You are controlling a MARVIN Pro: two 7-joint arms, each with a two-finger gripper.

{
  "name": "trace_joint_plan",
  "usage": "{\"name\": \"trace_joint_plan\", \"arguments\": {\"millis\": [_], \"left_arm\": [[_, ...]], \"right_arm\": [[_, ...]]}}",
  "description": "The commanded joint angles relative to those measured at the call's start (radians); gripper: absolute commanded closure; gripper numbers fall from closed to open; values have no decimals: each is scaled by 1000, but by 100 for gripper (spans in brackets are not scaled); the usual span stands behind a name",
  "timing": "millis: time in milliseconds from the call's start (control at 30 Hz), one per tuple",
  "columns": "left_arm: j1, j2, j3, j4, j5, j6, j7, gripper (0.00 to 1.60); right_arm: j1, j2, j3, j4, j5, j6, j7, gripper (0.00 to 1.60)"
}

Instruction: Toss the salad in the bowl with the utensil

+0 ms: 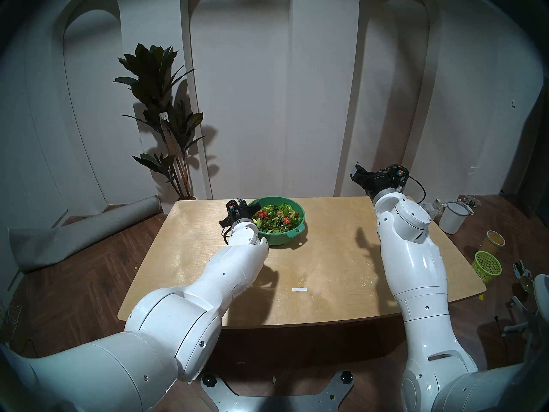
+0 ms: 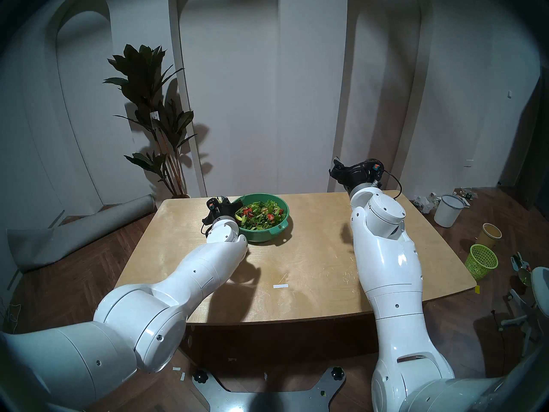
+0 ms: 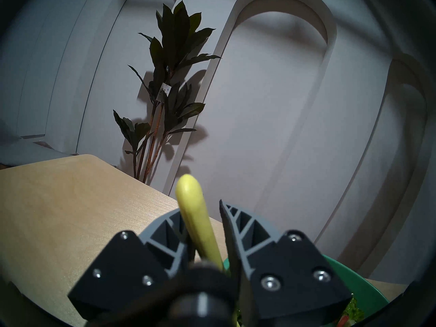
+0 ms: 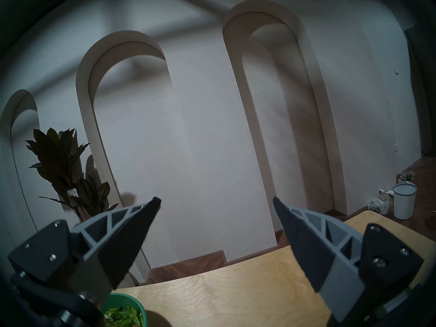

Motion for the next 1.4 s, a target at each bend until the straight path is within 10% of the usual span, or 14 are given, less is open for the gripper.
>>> {"name": "trace_joint_plan", "arguments": {"millis": [0, 1367], "left_arm": [[-14, 11, 8, -40, 13, -5, -5, 92], [-213, -34, 68, 217, 31, 48, -121, 104]], "right_arm": [[8, -3, -4, -26, -1, -7, 1, 0], [40, -23, -9, 37, -8, -26, -45, 0]]}}
